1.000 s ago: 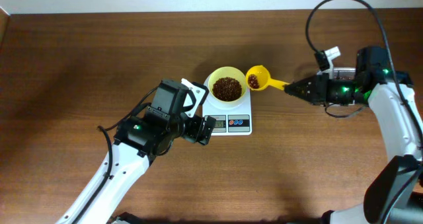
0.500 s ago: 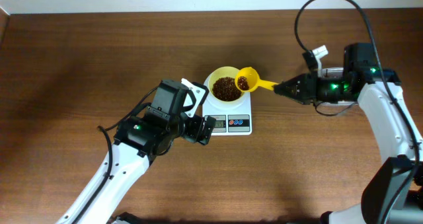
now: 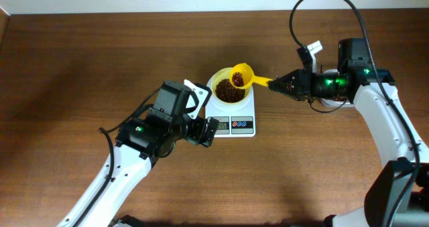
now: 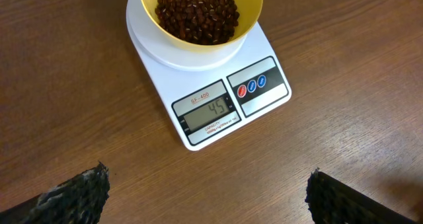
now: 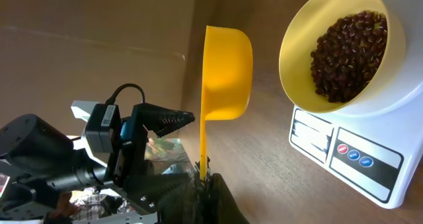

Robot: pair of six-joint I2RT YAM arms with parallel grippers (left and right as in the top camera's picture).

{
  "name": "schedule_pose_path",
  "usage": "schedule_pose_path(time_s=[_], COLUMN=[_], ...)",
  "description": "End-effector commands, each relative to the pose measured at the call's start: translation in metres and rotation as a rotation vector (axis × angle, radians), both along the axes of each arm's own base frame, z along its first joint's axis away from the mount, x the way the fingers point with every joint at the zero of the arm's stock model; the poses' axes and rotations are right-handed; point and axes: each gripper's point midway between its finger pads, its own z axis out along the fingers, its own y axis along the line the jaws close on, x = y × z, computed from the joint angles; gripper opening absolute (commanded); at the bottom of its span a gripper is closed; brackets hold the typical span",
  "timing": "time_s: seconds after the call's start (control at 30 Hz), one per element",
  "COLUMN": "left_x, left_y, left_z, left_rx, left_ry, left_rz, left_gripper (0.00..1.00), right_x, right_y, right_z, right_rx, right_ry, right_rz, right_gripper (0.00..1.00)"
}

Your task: Scoop item into bowl and weigh 50g on scale

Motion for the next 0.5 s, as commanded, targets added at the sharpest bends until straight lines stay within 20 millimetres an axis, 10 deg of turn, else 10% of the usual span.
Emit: schedule_pose_path(time_s=[0.0, 0.47], left_x=[-0.001, -0.001], left_y=[0.0, 0.0], left_z=[0.0, 0.0], left_rx=[0.001, 0.001], left_ry=[-0.003, -0.003], left_rz=[0.005, 0.005], left_gripper=[0.99, 0.99], right_x=[-0.001, 0.022], right_y=[0.005, -0.006], right_z=[0.001, -0.015], right_rx=[0.022, -0.124], right_ry=[-0.003, -0.089], right_rz=[0.02, -0.051], right_gripper=[0.04, 0.04])
